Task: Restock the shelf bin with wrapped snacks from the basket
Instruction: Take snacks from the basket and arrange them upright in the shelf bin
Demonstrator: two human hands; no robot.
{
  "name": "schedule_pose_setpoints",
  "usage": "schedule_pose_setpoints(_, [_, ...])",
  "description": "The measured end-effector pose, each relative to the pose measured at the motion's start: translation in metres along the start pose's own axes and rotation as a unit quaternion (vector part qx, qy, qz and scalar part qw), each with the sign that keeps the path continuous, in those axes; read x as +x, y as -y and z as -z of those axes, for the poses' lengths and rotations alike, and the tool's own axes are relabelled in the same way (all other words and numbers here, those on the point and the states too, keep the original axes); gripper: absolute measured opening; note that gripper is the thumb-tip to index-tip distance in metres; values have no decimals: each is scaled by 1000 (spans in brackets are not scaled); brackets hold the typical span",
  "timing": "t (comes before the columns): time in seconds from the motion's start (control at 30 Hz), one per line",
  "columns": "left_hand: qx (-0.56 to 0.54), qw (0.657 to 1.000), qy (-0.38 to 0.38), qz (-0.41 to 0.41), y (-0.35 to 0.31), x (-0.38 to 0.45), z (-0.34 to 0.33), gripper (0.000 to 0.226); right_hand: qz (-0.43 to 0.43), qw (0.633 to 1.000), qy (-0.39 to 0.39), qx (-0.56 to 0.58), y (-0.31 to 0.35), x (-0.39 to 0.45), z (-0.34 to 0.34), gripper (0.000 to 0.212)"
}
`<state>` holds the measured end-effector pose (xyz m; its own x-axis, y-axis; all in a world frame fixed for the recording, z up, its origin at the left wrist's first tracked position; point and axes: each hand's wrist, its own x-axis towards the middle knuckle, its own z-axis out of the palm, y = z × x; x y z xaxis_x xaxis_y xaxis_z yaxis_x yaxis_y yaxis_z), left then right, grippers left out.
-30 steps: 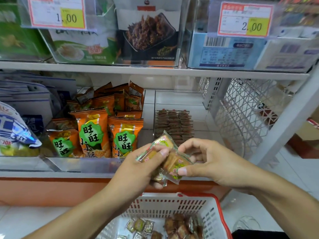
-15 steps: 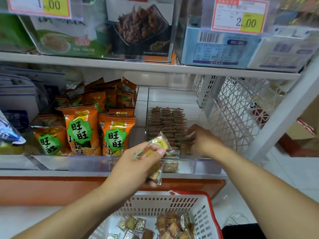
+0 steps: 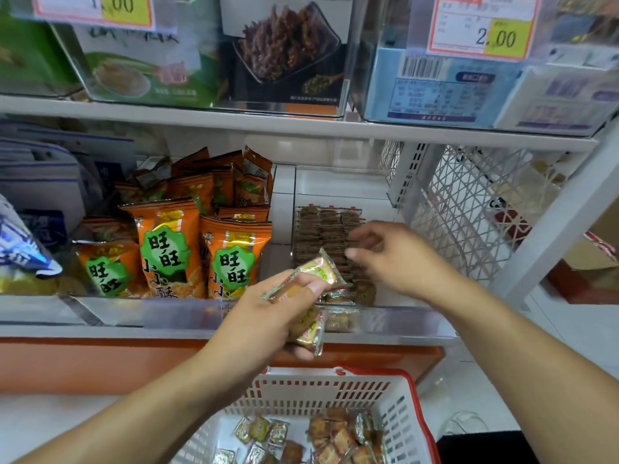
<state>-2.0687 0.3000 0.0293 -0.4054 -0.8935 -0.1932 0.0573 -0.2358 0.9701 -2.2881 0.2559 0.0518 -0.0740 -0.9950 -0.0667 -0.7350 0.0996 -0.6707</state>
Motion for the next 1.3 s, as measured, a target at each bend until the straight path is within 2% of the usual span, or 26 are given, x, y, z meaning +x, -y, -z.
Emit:
schedule_pose_setpoints(0.03, [-2,1000,15,-1,-1,-1,0,39,-10,986,58,155,9,-16,0,31])
schedule_pose_setpoints(0.07, [-3,1000,29,-1,-1,-2,0,36,-28,955,130,265,15,-29,-3,33])
schedule_pose_setpoints(0.1, [-1,999,41,2,-2,-3,0,33,-32,934,180,306,19,-41,-6,34])
schedule_pose_setpoints(0.13, [2,999,49,3,-2,-5,-1,34,-26,929,199,311,22,-51,-10,30])
schedule_pose_setpoints(0.2, [-4,999,50,18,-2,-5,-2,45,-15,935,173,310,21,-59,-18,17])
schedule_pose_setpoints(0.27, [-35,997,36,52,-4,-6,-4,59,-21,942,89,322,21,-56,-17,12])
schedule_pose_setpoints(0.33, [-56,995,12,84,-6,-7,-4,76,19,953,-3,303,18,-52,-7,14])
schedule_pose_setpoints(0.37, [-57,994,2,94,-6,-6,-4,85,55,956,-7,287,14,-51,-1,17])
schedule_pose_setpoints(0.43, [-35,994,-3,102,-5,-7,-1,98,132,949,100,269,11,-54,6,28])
schedule_pose_setpoints(0.5, [41,995,27,82,0,-9,-1,107,164,943,185,223,12,-59,2,40])
schedule_pose_setpoints(0.6, [130,989,66,18,3,-14,-5,100,191,959,191,85,13,-62,-10,45])
schedule_pose_setpoints(0.67, [144,989,42,5,8,-15,-6,99,180,960,211,25,13,-63,-13,46])
schedule_pose_setpoints(0.73, [154,988,32,-3,11,-13,-7,95,157,964,212,16,12,-65,-12,44])
schedule_pose_setpoints(0.8, [147,989,33,2,10,-12,-8,88,143,965,213,55,11,-67,-11,39])
schedule_pose_setpoints(0.9, [81,996,27,21,4,-10,-11,70,131,959,197,154,12,-64,-2,34])
schedule_pose_setpoints(0.97, [29,999,-8,43,0,-8,-11,64,105,966,119,206,8,-52,12,37])
schedule_pose_setpoints(1.0, [15,998,-25,53,0,-6,-10,59,93,976,57,188,4,-44,21,38])
schedule_pose_setpoints(1.07, [4,996,-51,67,0,-4,-9,37,69,995,-43,58,-11,-29,36,36])
schedule_pose_setpoints(1.1, [1,996,-59,73,1,-3,-8,27,52,997,-56,-11,-20,-24,39,36])
schedule_pose_setpoints(1.13, [-1,995,-61,79,2,-3,-8,24,29,997,-44,-54,-27,-20,40,36])
schedule_pose_setpoints(1.2, [-7,994,-62,85,4,-1,-9,32,-16,997,18,-68,-39,-15,32,36])
schedule_pose_setpoints(1.3, [-26,994,-65,86,5,2,-9,41,-22,990,81,-115,-47,-6,13,30])
